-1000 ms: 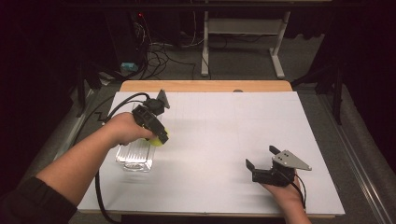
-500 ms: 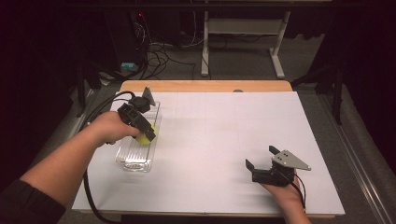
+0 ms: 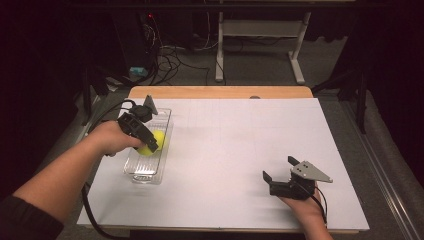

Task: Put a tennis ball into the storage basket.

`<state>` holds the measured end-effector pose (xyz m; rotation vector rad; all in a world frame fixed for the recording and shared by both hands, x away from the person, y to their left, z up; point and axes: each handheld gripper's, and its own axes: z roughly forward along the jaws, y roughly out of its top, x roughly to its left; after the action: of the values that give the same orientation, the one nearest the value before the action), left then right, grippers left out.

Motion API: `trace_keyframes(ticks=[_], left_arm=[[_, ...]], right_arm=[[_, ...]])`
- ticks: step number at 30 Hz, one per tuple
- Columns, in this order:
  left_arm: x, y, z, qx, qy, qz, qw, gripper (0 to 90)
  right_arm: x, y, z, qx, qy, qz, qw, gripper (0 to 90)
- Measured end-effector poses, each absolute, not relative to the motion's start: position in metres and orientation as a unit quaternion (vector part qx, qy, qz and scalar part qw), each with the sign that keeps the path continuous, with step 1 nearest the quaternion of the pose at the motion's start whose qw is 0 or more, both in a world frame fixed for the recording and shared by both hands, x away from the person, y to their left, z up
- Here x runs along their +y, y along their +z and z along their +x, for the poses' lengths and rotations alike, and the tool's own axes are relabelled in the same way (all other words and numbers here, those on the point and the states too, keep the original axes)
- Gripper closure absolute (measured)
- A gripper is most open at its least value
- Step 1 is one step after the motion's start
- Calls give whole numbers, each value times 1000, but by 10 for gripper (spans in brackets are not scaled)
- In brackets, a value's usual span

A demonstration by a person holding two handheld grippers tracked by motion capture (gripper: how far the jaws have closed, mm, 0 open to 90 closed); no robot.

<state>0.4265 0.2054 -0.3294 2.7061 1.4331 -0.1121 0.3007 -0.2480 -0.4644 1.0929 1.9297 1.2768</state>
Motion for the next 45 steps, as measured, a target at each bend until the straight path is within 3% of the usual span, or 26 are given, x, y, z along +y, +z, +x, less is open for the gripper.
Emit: trace_keyframes(ticks=[45], left_arm=[[208, -366, 422, 466, -33, 884, 3, 265]], right_arm=[[-247, -465, 301, 724, 476, 408, 285, 0]])
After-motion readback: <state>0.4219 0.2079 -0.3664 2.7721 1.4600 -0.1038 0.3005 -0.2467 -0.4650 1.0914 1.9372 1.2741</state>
